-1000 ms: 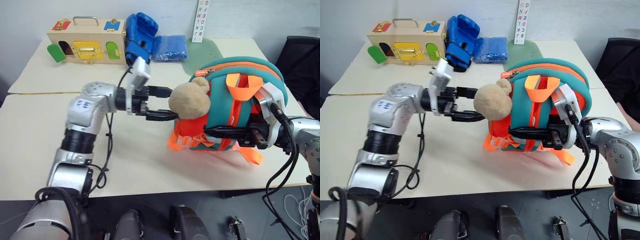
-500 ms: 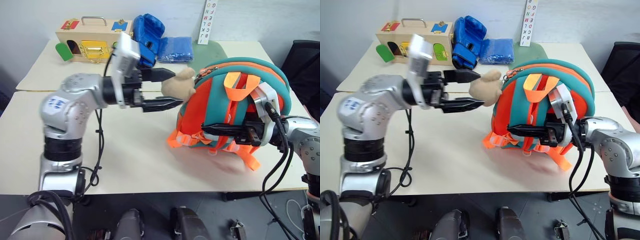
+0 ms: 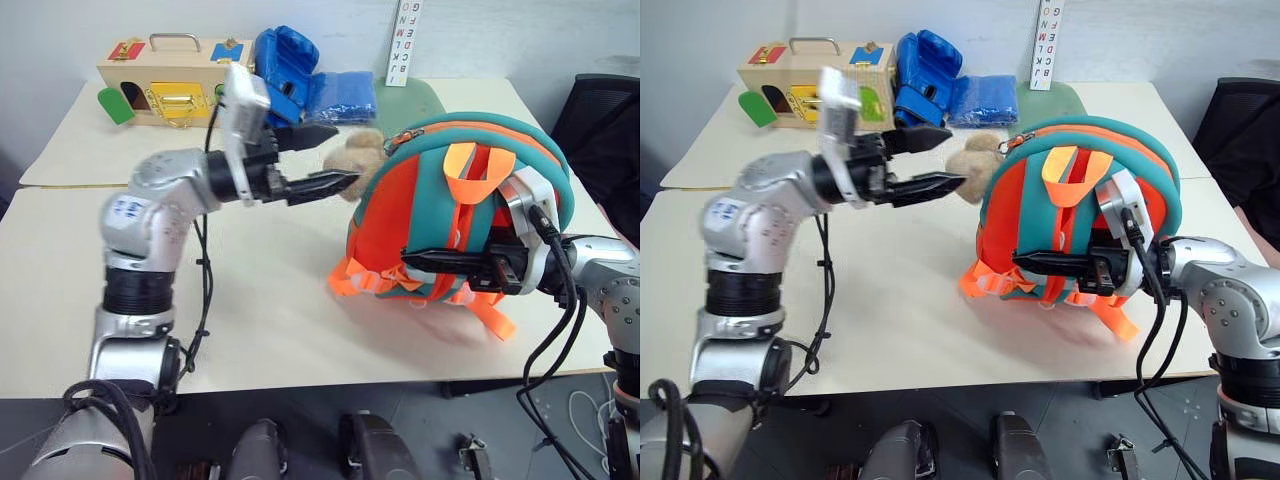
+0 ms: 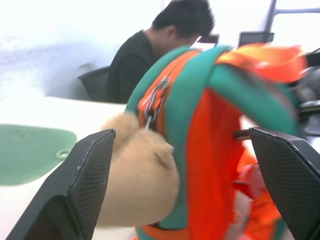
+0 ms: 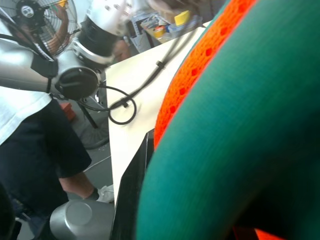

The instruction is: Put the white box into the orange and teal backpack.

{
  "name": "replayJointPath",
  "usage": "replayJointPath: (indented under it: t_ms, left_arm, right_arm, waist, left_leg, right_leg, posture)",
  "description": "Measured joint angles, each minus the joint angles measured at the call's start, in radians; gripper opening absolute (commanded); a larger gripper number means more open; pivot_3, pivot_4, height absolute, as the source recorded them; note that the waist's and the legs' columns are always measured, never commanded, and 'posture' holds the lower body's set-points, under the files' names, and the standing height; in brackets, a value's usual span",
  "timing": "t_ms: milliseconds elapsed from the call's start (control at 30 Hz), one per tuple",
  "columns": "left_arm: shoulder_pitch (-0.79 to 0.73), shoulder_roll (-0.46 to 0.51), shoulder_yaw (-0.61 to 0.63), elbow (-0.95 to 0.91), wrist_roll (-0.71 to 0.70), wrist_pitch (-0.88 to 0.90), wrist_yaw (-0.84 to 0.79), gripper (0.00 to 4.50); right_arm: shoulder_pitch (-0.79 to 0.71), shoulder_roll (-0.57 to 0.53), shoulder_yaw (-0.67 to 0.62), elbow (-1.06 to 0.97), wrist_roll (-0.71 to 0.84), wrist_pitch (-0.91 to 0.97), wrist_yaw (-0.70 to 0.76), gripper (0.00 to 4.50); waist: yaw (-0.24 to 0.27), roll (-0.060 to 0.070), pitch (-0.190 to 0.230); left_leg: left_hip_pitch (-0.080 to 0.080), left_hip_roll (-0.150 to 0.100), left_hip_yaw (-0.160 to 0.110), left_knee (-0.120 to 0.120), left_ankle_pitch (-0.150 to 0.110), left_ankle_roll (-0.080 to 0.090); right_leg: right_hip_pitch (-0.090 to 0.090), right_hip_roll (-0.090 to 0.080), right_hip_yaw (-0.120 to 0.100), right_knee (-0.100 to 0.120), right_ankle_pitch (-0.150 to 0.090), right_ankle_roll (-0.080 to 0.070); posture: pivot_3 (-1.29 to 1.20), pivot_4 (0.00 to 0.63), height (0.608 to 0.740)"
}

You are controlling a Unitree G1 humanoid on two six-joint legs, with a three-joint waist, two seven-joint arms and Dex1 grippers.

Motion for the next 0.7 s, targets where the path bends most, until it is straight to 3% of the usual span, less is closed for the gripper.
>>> replayJointPath:
  t_ms: [167, 500, 600, 700]
  left_arm:
    - [-0.053, 0.010, -0.042, 0.116, 0.097, -0.098, 0.000, 4.47]
    - [-0.129, -0.163, -0.216, 0.411, 0.288, -0.303, -0.024, 4.47]
    - [-0.154, -0.183, -0.219, 0.470, 0.309, -0.337, -0.036, 3.90]
    - [-0.155, -0.181, -0.218, 0.480, 0.314, -0.347, -0.055, 3.00]
  right_arm:
    - [0.001, 0.000, -0.004, -0.001, 0.009, 0.000, -0.006, 0.00]
    - [0.008, 0.000, -0.013, -0.013, 0.044, 0.007, -0.020, 0.00]
    - [0.016, 0.000, -0.018, -0.019, 0.051, 0.008, -0.016, 0.00]
    - [0.027, 0.000, -0.019, -0.019, 0.051, 0.006, -0.016, 0.00]
  waist:
    - [0.012, 0.000, 0.000]
    - [0.022, 0.000, 0.000]
    - [0.023, 0.000, 0.000]
    - [0.024, 0.000, 0.000]
  left_leg:
    - [0.000, -0.002, 0.000, 0.001, 0.000, 0.002]
    - [-0.001, -0.001, 0.002, 0.001, 0.000, 0.002]
    - [-0.001, -0.001, 0.001, 0.001, -0.001, 0.002]
    - [-0.001, -0.001, 0.001, 0.001, -0.001, 0.002]
  right_leg:
    - [0.001, -0.001, 0.000, -0.001, 0.000, 0.000]
    - [-0.001, 0.001, 0.001, -0.001, 0.000, 0.001]
    - [0.000, 0.000, 0.001, -0.001, 0.001, 0.001]
    - [0.000, 0.000, 0.001, -0.001, 0.001, 0.001]
  posture:
    - [0.00, 0.150, 0.740]
    - [0.00, 0.150, 0.740]
    - [0.00, 0.150, 0.740]
    - [0.00, 0.150, 0.740]
